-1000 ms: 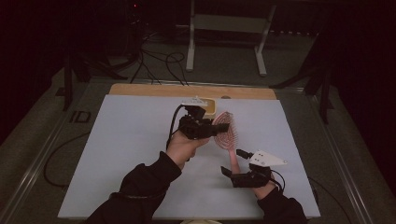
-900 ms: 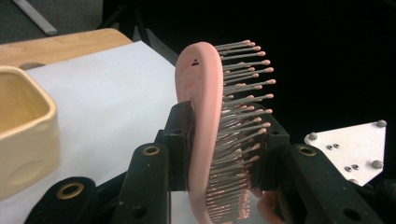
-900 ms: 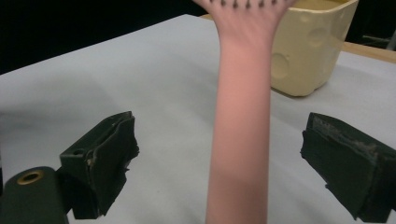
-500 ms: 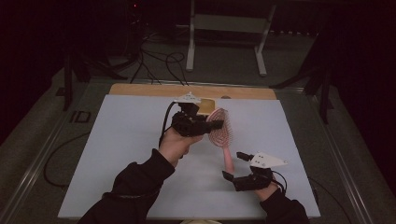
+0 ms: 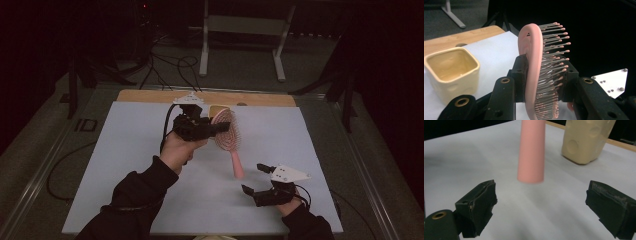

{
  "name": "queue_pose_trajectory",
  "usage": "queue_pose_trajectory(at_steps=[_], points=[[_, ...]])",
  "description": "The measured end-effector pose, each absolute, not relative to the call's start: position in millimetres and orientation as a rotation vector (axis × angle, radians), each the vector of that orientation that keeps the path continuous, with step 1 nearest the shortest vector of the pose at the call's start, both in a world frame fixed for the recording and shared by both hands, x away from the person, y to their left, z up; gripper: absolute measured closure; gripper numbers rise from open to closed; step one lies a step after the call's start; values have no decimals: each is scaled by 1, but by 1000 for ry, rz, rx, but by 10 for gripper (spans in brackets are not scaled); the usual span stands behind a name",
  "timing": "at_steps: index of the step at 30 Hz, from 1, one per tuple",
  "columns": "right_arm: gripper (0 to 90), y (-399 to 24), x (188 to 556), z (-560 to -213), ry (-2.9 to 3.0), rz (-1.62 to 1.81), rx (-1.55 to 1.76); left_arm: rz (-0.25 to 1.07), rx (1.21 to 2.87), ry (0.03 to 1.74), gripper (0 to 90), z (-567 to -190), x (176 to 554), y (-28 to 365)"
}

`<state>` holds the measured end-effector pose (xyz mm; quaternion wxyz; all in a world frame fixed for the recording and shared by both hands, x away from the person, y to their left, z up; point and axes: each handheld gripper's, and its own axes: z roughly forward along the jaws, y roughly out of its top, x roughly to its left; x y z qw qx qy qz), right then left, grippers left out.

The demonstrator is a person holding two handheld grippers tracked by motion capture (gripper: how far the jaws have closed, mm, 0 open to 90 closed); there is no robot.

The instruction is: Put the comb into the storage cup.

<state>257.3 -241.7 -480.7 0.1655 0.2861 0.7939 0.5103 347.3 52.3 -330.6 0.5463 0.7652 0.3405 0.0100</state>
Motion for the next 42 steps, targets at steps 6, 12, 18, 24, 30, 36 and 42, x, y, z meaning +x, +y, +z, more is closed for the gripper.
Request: queue_pose_trajectory(at_steps=[6, 12, 18, 24, 30, 36, 42], points=[[89, -245, 255, -482, 2262, 1457, 807, 43, 1806, 828, 664, -326, 350, 61], [89, -250, 253, -480, 2250, 1457, 819, 61, 1803, 828, 664, -320, 352, 67], [89, -256, 251, -480, 2246, 1454, 830, 84, 1790, 830, 665, -311, 354, 75], [89, -261, 247, -480, 2247, 1456, 829, 106, 1786, 825, 665, -304, 357, 78], [90, -260, 246, -479, 2232, 1451, 837, 116, 1779, 815, 665, -296, 361, 81], [90, -259, 247, -480, 2242, 1453, 823, 133, 1764, 811, 665, -289, 367, 81], [90, -260, 248, -480, 2239, 1462, 843, 152, 1754, 810, 665, -281, 373, 79]])
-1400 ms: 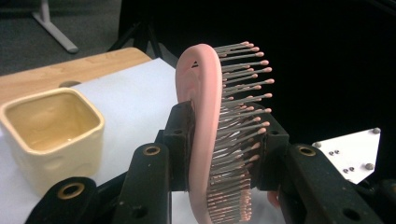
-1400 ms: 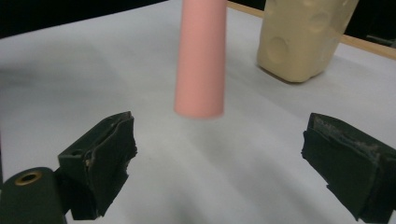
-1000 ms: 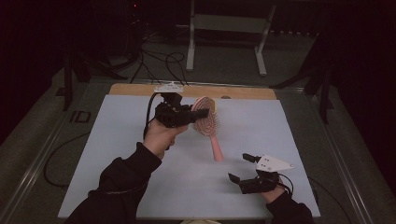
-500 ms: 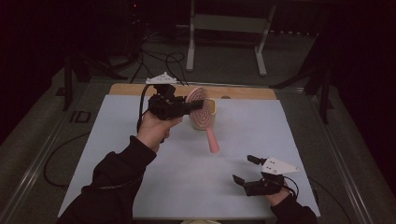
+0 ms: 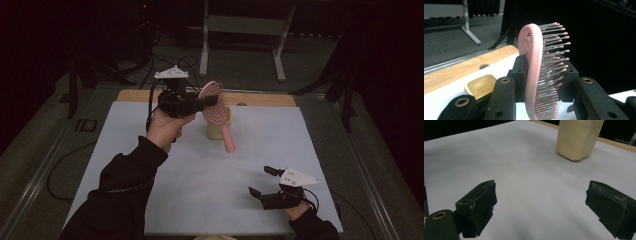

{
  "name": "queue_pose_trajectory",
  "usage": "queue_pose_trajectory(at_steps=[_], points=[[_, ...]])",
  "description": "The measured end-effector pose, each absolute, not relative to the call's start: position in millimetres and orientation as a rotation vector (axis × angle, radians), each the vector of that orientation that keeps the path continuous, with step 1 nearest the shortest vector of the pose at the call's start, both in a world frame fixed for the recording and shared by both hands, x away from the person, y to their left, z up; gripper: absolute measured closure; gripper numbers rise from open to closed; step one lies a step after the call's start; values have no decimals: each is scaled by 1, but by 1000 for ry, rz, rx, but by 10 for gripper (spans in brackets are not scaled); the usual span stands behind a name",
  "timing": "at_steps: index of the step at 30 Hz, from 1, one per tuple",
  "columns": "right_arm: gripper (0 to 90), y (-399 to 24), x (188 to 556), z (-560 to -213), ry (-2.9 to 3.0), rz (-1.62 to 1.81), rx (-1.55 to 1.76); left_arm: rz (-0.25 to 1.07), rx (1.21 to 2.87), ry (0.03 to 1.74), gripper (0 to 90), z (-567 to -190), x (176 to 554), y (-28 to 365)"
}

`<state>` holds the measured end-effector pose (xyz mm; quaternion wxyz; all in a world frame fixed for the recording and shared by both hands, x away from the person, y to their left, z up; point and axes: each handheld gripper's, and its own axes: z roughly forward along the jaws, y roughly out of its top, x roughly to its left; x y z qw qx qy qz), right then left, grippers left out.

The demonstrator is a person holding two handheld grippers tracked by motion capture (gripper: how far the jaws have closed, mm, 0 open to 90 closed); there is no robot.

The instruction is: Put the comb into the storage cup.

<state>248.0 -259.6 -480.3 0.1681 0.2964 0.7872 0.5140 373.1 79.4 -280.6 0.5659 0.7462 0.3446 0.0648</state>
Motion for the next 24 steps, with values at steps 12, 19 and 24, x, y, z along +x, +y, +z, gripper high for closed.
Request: queue_pose_trajectory(at_steps=[12, 19, 24], points=[[104, -260, 248, -480, 2229, 1469, 847, 193, 1746, 841, 665, -268, 393, 75], [104, -261, 247, -479, 2224, 1476, 852, 217, 1742, 855, 665, -268, 402, 71], [104, -261, 248, -479, 2224, 1474, 848, 229, 1715, 879, 665, -267, 410, 72]])
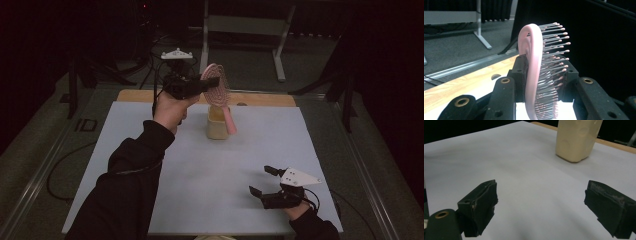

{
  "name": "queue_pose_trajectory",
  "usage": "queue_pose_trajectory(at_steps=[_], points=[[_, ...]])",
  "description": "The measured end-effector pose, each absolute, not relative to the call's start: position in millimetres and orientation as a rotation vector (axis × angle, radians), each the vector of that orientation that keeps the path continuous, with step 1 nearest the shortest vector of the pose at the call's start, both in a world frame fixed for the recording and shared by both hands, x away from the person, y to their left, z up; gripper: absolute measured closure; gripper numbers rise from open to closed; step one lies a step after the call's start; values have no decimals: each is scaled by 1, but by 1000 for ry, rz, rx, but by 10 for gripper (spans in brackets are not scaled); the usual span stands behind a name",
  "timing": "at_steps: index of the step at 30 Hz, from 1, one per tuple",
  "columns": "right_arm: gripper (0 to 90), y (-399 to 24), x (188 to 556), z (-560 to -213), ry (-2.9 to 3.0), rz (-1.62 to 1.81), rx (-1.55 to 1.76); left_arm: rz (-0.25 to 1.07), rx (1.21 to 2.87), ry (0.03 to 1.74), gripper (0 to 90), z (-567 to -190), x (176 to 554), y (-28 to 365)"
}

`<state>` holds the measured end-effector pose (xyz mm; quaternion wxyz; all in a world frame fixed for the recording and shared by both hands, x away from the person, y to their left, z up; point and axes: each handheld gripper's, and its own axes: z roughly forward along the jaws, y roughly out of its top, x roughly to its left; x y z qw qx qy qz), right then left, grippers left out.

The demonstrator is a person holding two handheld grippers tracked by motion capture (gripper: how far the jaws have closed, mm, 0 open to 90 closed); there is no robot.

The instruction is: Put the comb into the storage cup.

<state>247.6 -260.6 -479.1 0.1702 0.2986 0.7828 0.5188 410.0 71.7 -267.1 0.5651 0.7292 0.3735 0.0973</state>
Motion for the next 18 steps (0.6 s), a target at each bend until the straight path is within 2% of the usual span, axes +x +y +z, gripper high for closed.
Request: queue_pose_trajectory(at_steps=[18], points=[[104, -262, 247, -478, 2217, 1486, 859, 333, 1681, 941, 665, -261, 432, 72]])
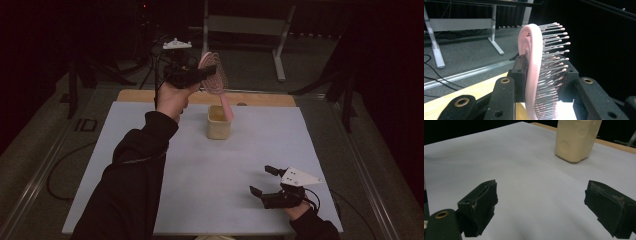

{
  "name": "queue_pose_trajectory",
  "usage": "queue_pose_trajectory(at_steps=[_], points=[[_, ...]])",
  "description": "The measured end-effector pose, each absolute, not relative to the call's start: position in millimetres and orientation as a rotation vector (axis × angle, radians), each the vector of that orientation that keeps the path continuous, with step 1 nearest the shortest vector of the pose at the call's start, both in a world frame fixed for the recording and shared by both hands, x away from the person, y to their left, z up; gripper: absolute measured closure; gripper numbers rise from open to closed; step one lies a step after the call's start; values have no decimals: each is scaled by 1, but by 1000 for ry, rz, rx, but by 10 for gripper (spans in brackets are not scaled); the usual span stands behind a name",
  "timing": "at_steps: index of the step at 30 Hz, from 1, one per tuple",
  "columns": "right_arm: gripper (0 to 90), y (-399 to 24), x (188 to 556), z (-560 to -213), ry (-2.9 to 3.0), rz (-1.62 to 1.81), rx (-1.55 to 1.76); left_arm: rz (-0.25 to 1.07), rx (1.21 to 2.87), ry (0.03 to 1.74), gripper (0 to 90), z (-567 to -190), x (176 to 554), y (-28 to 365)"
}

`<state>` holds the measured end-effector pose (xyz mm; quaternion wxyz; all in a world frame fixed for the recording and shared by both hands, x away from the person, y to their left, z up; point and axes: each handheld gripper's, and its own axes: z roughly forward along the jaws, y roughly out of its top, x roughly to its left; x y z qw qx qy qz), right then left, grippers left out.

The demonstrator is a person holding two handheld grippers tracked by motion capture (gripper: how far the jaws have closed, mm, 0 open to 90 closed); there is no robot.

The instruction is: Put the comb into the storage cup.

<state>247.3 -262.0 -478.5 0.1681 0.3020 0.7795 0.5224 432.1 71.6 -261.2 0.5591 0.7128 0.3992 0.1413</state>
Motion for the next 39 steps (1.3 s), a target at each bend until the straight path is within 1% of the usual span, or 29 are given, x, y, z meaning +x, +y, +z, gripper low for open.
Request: queue_pose_trajectory(at_steps=[13, 25, 29, 39], points=[[104, -262, 248, -478, 2217, 1488, 850, 415, 1679, 991, 665, -267, 443, 67], [104, -263, 248, -478, 2218, 1492, 848, 426, 1670, 1026, 665, -286, 453, 64], [104, -263, 248, -479, 2218, 1493, 851, 450, 1674, 1030, 665, -291, 455, 62], [104, -264, 248, -478, 2214, 1501, 856, 441, 1678, 1051, 664, -304, 460, 59]])
